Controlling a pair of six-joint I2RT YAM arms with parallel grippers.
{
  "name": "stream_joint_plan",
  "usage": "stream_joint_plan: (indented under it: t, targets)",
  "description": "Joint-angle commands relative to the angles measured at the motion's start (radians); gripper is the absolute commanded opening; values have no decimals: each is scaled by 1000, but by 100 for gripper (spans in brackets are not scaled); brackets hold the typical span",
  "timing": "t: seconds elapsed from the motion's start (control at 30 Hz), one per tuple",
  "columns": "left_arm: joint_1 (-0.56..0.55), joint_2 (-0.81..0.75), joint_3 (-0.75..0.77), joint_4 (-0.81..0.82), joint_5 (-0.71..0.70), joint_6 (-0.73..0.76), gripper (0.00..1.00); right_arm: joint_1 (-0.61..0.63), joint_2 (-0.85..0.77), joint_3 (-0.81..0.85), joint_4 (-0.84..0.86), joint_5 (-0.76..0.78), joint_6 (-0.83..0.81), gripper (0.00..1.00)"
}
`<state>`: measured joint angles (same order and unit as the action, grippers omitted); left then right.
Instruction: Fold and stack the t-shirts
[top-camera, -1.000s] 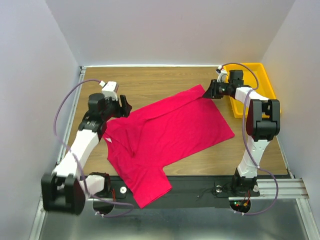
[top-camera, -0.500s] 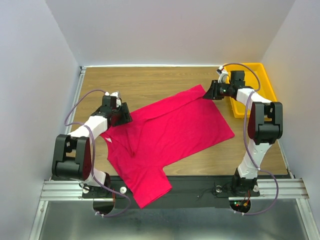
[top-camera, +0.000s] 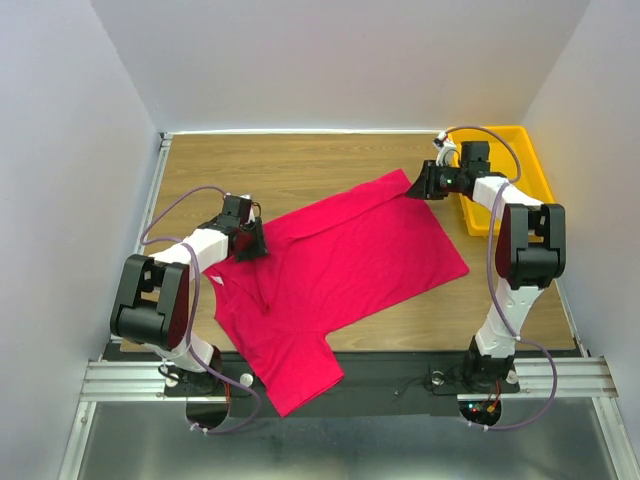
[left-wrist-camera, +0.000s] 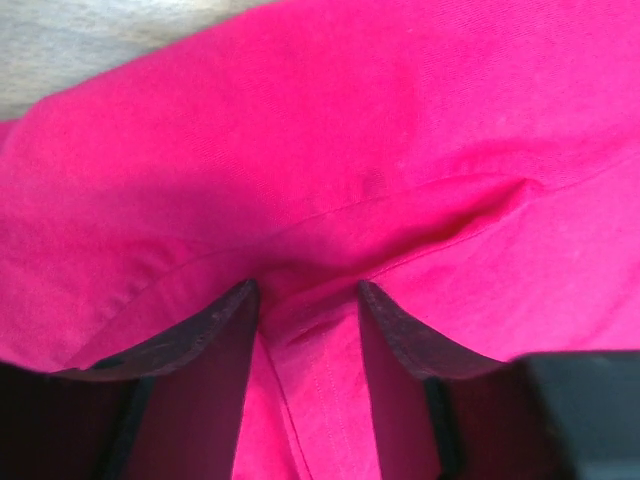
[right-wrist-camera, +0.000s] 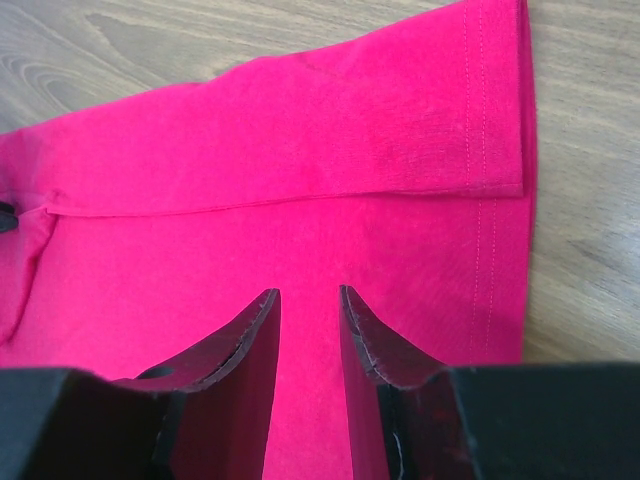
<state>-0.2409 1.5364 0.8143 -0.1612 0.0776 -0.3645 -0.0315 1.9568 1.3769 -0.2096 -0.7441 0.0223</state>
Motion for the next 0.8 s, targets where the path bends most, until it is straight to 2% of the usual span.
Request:
stream_joint_plan:
  t: [0.0,0.07,0.1,0.17,0.23,0.27,0.3,0.43,0.77]
  targets:
    - [-6,1,39,-40,-53,-7,47,-4,-27,-6,19,-3,-15,36]
    - [-6,-5,42,-44,-52,-5,39,-5,-27,-6,18,-5,-13,36]
    - [-6,-7,43,-47,-47,-5,31,-7,-27,-6,18,-5,-13,36]
    - [-6,-18,48,-52,-24,-1,26,-8,-27,-4,19,-4,-13,36]
    - [-6,-33,51,-60,8,2,14,-10,-27,-4,18,-3,-12,36]
    - [-8,-41,51,-61,22,6,13,-10,-29,-4,18,-6,-13,36]
    - [-6,-45,51,-63,36,7,6,-10,-29,-4,19,-6,-13,36]
    - [-6,-73,49,-73,123,28,0,-15,-29,-4,18,-8,-13,36]
    - [-8,-82,17,-71,326,84,0,-28,-24,-4,19,-6,-13,36]
